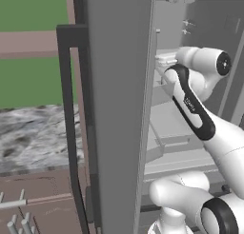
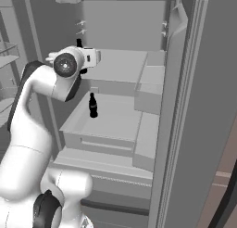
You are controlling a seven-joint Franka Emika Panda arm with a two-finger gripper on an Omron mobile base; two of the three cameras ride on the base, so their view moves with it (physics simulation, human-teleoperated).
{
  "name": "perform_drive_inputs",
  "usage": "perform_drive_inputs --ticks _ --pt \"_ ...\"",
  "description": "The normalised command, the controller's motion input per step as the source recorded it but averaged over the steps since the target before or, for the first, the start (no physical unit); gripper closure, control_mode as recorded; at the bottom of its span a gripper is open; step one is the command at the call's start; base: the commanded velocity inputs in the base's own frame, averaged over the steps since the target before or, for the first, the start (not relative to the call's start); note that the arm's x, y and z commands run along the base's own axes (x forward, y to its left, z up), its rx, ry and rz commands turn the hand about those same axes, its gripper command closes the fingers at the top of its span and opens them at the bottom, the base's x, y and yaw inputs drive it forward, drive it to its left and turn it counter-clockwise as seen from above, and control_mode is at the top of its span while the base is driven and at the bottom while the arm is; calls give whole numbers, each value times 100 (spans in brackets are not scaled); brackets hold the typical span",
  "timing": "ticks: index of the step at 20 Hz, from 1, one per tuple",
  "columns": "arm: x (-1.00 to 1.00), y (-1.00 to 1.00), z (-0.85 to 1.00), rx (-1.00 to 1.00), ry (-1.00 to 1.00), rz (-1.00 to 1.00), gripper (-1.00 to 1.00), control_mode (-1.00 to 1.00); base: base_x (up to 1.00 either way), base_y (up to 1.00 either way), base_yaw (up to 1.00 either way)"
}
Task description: Open the fridge, grab two sodas, and place both sodas inside the bowl with ice on the dining counter.
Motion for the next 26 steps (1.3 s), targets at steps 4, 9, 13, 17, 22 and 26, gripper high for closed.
perform_drive_inputs --ticks 4,9,13,17,22,26 --pt "29 0 -9 0 0 5 -100 -100 0 0 0" --pt "21 0 -19 0 0 4 -100 -100 0 0 0" --pt "22 4 -17 0 0 2 -100 -100 0 0 0" --pt "20 9 -5 0 0 1 -100 -100 0 0 0" --pt "5 9 0 0 0 0 -100 -100 0 0 0" --pt "11 13 0 0 0 0 -100 -100 0 0 0"
